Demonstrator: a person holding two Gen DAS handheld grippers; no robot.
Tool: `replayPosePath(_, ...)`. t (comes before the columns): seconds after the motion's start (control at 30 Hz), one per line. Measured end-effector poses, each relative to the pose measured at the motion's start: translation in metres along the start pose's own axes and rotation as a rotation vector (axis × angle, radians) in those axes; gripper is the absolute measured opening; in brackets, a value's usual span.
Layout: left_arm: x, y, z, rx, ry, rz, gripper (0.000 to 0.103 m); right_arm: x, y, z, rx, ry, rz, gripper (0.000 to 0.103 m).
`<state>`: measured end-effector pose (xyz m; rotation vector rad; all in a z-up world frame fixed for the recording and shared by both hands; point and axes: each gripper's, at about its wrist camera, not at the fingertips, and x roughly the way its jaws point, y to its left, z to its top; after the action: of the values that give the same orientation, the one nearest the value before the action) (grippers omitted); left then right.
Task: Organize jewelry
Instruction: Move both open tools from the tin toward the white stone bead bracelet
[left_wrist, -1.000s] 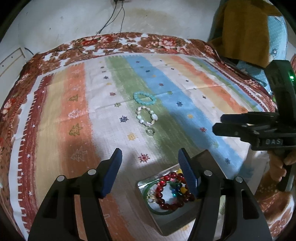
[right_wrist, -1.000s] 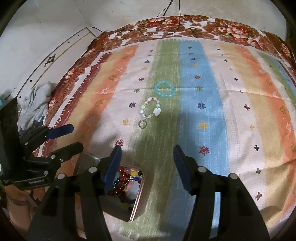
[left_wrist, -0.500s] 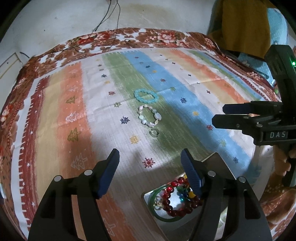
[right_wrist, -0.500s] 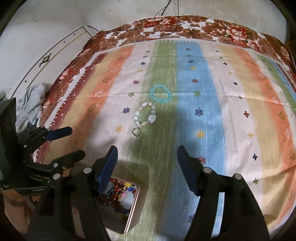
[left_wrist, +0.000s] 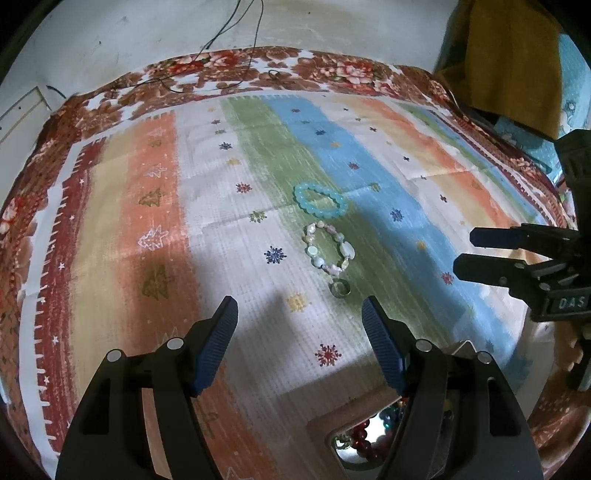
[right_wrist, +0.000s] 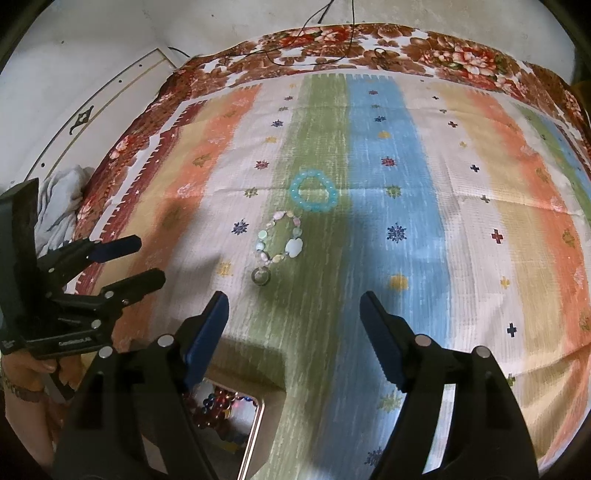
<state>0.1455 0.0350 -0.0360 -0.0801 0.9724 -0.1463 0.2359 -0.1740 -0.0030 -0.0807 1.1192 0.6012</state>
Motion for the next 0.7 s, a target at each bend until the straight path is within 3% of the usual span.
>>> replayPosePath(0.53, 0.015, 0.015, 0.014, 0.0, 0.02, -0.002, 0.07, -0.004, -0.026, 0.029, 0.069, -0.047, 0.035, 0.075)
replayPosePath(0.7, 0.014, 0.018, 0.016, -0.01, 0.019, -0.021, 0.07, 0.003, -0.023, 0.03, 0.048, -0.014, 0.059, 0.075)
